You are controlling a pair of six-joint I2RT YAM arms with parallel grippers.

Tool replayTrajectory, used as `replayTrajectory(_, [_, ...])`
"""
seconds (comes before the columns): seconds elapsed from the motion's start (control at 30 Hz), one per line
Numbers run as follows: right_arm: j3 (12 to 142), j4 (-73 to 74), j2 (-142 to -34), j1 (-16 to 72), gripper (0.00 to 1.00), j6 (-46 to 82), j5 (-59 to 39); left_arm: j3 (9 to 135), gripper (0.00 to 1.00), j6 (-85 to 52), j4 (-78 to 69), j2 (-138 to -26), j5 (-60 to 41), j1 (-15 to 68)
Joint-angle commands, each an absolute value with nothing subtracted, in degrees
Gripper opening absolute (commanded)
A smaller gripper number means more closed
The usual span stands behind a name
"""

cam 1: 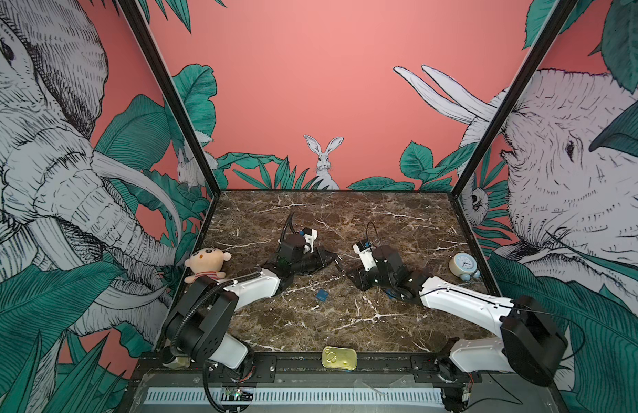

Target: Lock with the key

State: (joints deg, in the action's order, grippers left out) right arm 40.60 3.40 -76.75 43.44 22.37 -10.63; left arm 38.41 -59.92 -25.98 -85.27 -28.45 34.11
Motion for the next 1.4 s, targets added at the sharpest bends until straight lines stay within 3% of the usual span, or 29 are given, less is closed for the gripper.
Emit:
replayTrajectory(0.0, [40.9,12.1,-77.5,43.4,0.43,23.0,-13.4,39.8,0.0,-61.2,-24.7,-83.3,-28.8,34.5])
replayTrajectory(0.6, [46.0,10.5,-83.5,45.3,0.28,20.1,-11.7,42.5,0.0,-63.1,-22.7,-83.7,-28.9,34.5])
replayTrajectory(1.37, [47.2,9.6,-85.0,45.6,0.24,19.5,-8.4,42.6,0.0,-64.2,-23.7,-83.2,-29.1,34.5])
